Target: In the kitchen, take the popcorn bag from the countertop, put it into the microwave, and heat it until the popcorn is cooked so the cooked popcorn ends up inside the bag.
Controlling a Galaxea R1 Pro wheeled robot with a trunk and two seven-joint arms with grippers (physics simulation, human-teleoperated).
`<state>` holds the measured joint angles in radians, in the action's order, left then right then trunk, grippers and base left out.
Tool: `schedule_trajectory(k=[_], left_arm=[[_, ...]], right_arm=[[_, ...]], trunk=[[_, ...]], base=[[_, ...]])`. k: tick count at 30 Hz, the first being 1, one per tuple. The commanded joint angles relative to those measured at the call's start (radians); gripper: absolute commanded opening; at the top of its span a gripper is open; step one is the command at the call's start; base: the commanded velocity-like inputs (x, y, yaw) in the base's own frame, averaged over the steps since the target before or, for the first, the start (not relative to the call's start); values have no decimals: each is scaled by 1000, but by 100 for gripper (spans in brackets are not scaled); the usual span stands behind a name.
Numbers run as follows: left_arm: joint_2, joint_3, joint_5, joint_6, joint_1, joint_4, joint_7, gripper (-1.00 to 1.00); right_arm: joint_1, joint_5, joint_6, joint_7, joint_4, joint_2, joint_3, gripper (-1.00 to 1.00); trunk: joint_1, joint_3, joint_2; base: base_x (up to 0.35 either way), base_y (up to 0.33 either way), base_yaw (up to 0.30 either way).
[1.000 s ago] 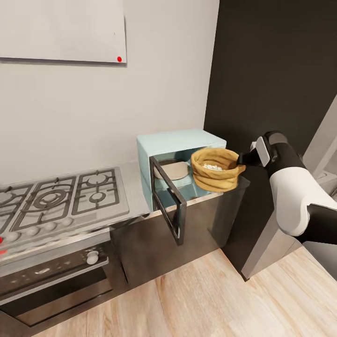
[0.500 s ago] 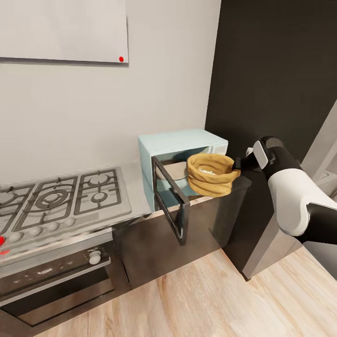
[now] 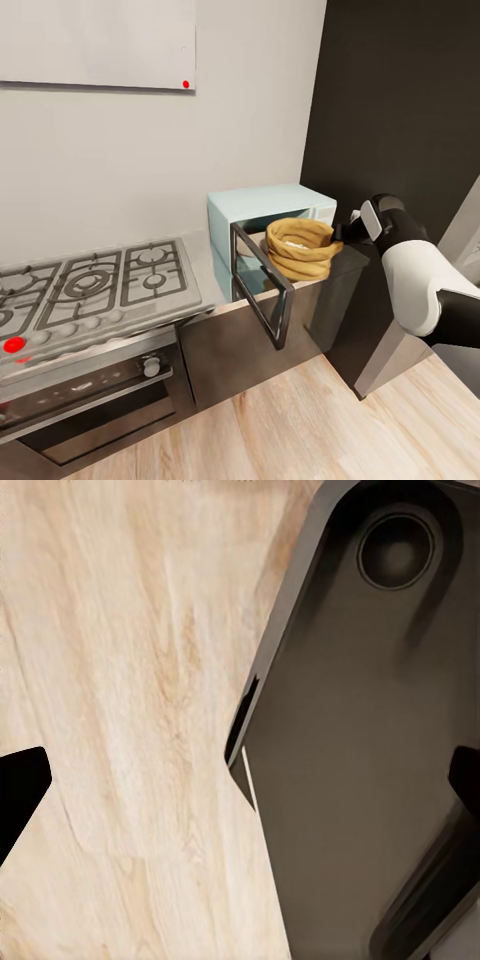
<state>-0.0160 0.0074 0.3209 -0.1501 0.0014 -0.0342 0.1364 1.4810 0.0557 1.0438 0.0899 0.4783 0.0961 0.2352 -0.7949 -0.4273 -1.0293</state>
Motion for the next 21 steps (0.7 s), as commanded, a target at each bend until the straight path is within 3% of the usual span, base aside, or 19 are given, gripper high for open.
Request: schedule_trajectory(k=[1, 21], left_arm=[[0, 0, 3, -2, 0, -1, 2, 100], [-2, 0, 5, 0, 0, -1, 0, 100]], right_arm=[[1, 4, 3, 1, 1, -1, 6, -100], [1, 8, 3, -1, 2, -1, 6, -100]], trunk=[[0, -1, -1], [0, -1, -1]], base=[[0, 3, 0], [157, 136, 0]])
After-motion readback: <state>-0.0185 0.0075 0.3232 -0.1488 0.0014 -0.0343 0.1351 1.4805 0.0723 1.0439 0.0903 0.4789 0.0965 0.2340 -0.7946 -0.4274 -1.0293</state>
